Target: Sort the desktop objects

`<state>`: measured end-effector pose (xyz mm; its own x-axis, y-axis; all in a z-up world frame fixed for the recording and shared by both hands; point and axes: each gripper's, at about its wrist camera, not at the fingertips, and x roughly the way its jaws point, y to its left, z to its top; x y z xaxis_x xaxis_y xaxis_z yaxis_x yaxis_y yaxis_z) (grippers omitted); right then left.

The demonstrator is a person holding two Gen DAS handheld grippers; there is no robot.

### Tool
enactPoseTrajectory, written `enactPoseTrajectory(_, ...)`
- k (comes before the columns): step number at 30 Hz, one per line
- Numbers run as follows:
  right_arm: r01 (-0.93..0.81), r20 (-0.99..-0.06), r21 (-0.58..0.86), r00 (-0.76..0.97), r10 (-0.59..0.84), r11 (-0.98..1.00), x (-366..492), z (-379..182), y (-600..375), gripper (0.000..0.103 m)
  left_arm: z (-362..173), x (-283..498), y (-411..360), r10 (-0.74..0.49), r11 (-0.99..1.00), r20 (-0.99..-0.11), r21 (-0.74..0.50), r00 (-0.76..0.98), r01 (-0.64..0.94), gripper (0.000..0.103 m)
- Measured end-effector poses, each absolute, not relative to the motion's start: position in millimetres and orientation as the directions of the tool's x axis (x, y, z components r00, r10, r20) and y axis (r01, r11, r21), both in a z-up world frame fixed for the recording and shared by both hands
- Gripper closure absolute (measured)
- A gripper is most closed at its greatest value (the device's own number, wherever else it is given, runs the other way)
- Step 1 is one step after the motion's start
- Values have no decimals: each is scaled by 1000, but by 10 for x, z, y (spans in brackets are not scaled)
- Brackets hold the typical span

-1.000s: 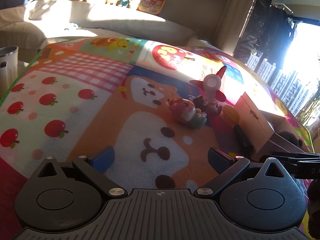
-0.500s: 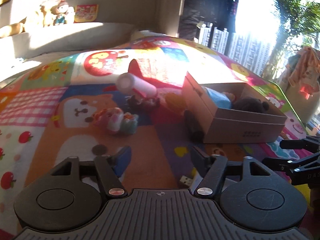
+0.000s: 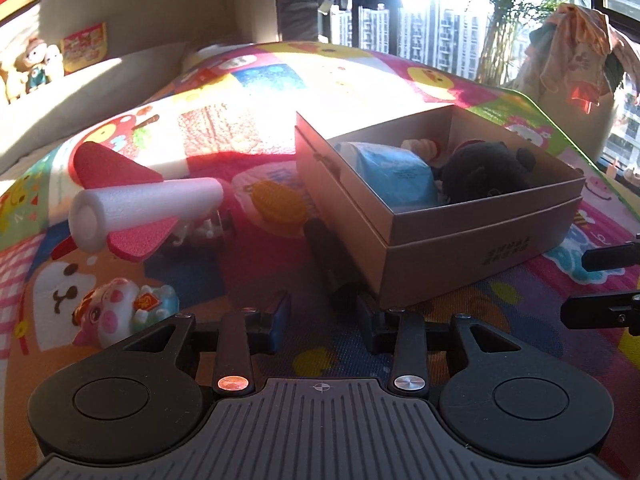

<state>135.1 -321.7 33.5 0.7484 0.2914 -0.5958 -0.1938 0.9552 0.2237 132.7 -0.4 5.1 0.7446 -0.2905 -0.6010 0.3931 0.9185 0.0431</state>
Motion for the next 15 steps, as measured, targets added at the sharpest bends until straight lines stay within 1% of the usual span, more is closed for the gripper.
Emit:
enactPoseTrajectory(2,-184,-605,230,742,289,956,1367,328,-3219,1,80,1368,65,-226,943,-586,67,778,325,60)
enactPoseTrajectory(4,-182,-603,233,744,289,955,1369,326,-3221,1,111,1403,172,-187,961,-573,63,798,271,60)
enactPoseTrajectory(5,-183,-601,234,745,289,955,1367,325,-3221,0,125,1412,224,-194,963,-572,45,797,267,60)
enactPoseTrajectory(7,-185,-603,234,743,292,955,1369,320,-3220,0,155,1409,286,-249,954,-570,-4,783,300,56)
enactPoseTrajectory(9,-184,-605,236,740,292,954,1379,315,-3220,0,160,1392,237,-289,939,-566,-9,772,344,51)
enactPoseTrajectory(12,-181,-608,236,739,290,955,1386,317,-3222,0,116,1404,73,-308,916,-568,39,763,399,51)
enactPoseTrajectory(14,-179,-609,235,739,288,955,1388,315,-3220,0,86,1463,14,-312,910,-573,48,758,411,51)
enactPoseTrajectory(15,-178,-610,236,738,288,955,1387,313,-3221,0,74,1498,1,-309,911,-578,49,756,410,54)
